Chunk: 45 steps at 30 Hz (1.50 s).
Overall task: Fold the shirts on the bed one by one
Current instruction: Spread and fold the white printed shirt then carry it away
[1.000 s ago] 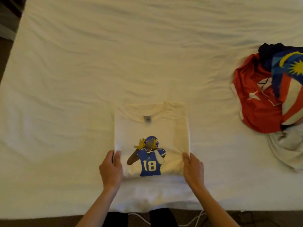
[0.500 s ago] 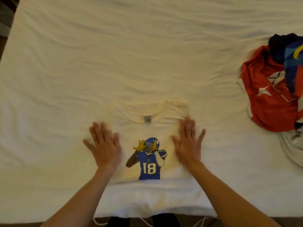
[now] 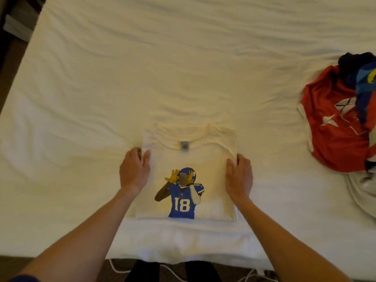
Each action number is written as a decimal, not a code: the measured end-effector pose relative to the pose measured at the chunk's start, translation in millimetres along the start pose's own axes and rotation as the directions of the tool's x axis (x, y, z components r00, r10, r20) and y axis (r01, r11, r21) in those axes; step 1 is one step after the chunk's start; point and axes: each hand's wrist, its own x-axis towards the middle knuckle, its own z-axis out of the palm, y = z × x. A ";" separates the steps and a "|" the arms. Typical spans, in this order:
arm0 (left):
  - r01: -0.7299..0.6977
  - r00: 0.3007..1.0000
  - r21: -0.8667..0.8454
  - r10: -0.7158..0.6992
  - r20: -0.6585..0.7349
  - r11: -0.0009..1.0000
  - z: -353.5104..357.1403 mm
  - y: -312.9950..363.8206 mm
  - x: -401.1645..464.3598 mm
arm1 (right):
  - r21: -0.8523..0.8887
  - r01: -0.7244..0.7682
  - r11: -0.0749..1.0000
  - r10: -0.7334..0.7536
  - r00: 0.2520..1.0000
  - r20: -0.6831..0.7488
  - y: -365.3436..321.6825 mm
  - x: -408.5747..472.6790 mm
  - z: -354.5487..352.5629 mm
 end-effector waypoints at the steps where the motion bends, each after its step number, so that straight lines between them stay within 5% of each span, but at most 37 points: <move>1: 0.029 0.999 -0.033 -0.028 0.024 0.999 1.3 1.8 -8.9 | 0.053 -0.078 0.996 0.076 0.997 0.026 -0.1 -14.0 2.1; 6: 0.163 0.982 -0.211 -0.136 0.134 0.964 6.9 -0.5 -31.1 | 0.151 -0.264 0.953 0.235 0.954 0.186 8.6 -32.0 1.3; 9: 0.169 0.972 -0.362 -0.094 0.217 0.917 11.4 -9.4 -28.9 | 0.198 -0.244 0.949 0.194 0.950 0.244 20.5 -19.5 -0.8; 17: 0.050 0.983 -0.353 0.017 0.185 0.934 -38.8 13.5 -25.9 | 0.359 -0.080 0.930 0.004 0.978 0.207 -15.3 -25.9 -43.4; 26: -0.161 0.986 -0.424 0.163 -0.034 0.891 -311.3 141.3 -38.0 | 0.522 0.148 0.840 -0.213 0.975 0.065 -213.1 -55.8 -247.5; 33: -0.394 0.914 -0.414 0.305 -0.266 0.821 -553.5 221.5 -96.7 | 0.615 0.326 0.718 -0.365 0.929 -0.065 -371.4 -131.3 -424.1; 45: -0.464 0.805 -0.328 0.238 -0.543 0.823 -759.8 230.8 -153.4 | 0.588 0.584 0.559 -0.634 0.759 -0.152 -546.8 -213.5 -559.2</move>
